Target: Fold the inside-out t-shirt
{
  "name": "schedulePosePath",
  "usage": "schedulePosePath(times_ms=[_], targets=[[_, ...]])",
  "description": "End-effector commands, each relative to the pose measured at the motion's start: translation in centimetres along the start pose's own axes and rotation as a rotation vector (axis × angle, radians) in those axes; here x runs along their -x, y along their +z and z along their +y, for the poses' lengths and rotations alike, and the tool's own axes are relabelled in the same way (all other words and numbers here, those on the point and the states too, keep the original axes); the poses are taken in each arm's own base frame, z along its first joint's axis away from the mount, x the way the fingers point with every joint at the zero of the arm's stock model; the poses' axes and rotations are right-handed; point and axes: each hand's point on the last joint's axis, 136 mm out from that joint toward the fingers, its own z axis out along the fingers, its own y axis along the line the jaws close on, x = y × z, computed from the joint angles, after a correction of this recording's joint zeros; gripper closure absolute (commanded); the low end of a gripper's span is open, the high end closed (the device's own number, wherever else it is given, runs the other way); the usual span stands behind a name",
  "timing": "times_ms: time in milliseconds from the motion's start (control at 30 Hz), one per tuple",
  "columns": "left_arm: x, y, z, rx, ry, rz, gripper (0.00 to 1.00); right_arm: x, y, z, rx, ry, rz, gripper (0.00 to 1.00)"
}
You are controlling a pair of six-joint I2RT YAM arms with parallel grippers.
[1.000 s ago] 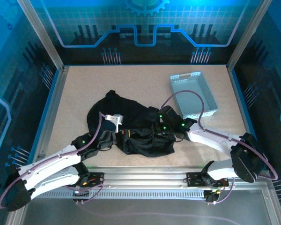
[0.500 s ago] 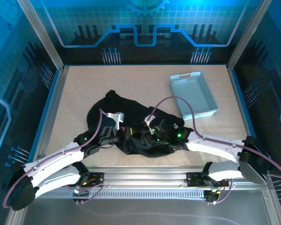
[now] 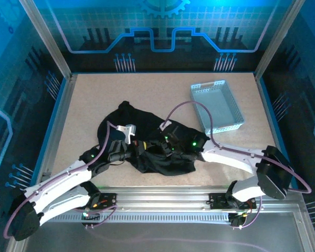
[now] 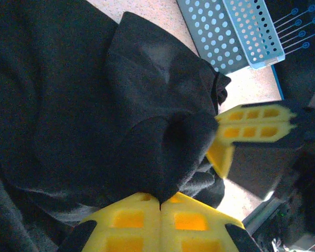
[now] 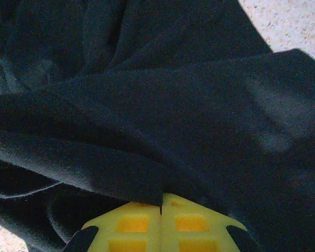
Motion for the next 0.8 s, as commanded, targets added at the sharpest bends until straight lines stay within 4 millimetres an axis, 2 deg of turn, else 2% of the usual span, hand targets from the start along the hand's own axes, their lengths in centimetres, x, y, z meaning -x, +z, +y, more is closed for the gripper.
schedulePosePath(times_ms=[0, 167, 233, 300, 367, 467, 500, 567, 600, 700, 767], targets=[[0.4, -0.3, 0.3, -0.025, -0.014, -0.008, 1.00, 2.1, -2.3, -0.2, 0.084, 0.075, -0.054, 1.00], [1.1, -0.2, 1.5, -0.033, -0.037, -0.016, 1.00, 2.6, -4.6, 0.2, 0.328, 0.193, -0.097, 1.00], [1.4, 0.0, 2.2, -0.025, -0.052, -0.025, 0.96, 2.9, -5.3, 0.5, 0.413, 0.224, -0.115, 1.00], [1.5, 0.2, 3.2, 0.014, -0.062, -0.024, 0.90, 2.5, -4.7, -0.2, 0.372, 0.248, -0.104, 1.00], [1.3, 0.4, 4.2, 0.081, -0.050, 0.002, 0.78, 1.7, -3.3, -0.5, 0.344, 0.267, -0.067, 1.00], [0.7, 0.4, 5.0, 0.164, -0.024, 0.075, 0.73, 1.3, -1.9, -0.4, 0.338, 0.306, -0.044, 1.00], [0.5, 0.2, 5.3, 0.193, -0.020, 0.091, 0.70, 1.4, -1.6, -0.3, 0.335, 0.313, -0.047, 1.00], [0.4, -0.8, 6.2, 0.282, -0.010, 0.090, 0.59, 1.9, -1.0, -0.2, 0.331, 0.326, -0.046, 1.00], [0.4, -1.4, 6.3, 0.318, 0.002, 0.083, 0.58, 2.1, -0.8, -0.1, 0.329, 0.328, -0.045, 1.00], [0.0, -2.7, 3.8, 0.323, 0.132, 0.067, 0.51, 2.7, -0.3, 0.3, 0.323, 0.326, -0.035, 1.00], [-1.2, -2.9, 1.9, 0.320, 0.241, 0.095, 0.47, 3.1, -0.3, 0.7, 0.330, 0.313, -0.035, 1.00]])
